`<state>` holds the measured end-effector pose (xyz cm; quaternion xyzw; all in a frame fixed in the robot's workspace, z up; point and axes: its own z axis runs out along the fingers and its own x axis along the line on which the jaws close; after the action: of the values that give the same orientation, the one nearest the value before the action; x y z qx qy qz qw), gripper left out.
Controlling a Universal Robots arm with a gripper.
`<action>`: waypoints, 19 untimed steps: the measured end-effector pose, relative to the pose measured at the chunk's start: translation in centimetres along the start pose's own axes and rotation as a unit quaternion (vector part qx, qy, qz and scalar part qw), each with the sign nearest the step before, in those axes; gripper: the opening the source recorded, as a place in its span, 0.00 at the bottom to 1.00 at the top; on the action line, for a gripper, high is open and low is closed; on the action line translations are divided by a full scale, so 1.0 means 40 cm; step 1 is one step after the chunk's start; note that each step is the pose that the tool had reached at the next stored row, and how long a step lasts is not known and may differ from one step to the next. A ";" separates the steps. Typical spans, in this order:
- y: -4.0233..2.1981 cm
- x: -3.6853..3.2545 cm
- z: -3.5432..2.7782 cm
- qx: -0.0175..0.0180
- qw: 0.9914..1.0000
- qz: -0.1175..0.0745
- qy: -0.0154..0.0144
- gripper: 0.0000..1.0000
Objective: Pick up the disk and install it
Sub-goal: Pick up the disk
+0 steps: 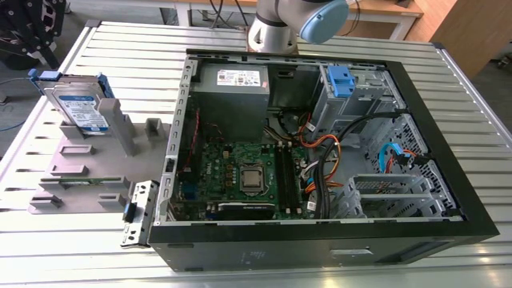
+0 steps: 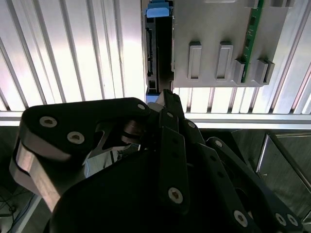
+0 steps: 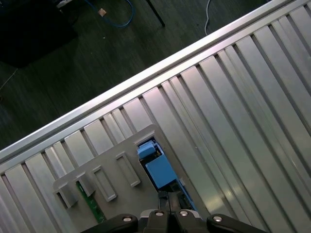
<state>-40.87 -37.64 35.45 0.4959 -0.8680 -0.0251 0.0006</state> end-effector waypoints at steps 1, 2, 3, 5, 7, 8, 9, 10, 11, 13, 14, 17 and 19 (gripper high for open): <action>0.000 0.000 0.000 0.000 1.000 0.000 0.000 0.11; 0.000 0.000 0.000 0.000 1.000 0.000 0.000 0.11; 0.000 0.000 0.000 0.000 1.000 0.000 0.000 0.11; 0.000 0.000 0.000 0.000 1.000 0.000 0.000 0.11; 0.000 0.000 0.000 0.000 1.000 0.000 0.000 0.11; 0.000 0.000 0.000 0.000 1.000 0.000 0.000 0.11; 0.000 0.000 0.000 0.000 1.000 0.000 0.000 0.11; 0.000 0.000 0.000 0.000 1.000 -0.001 0.000 0.11; 0.000 0.000 0.000 0.000 1.000 -0.003 0.000 0.11; 0.000 0.000 0.001 0.000 1.000 -0.012 0.001 0.11; 0.000 0.000 0.001 0.000 1.000 -0.018 0.001 0.11; 0.000 0.000 0.003 -0.001 0.999 -0.042 0.002 0.11; 0.000 0.000 0.004 -0.001 0.998 -0.058 0.003 0.11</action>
<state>-40.86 -37.64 35.30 0.5457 -0.8376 -0.0250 0.0020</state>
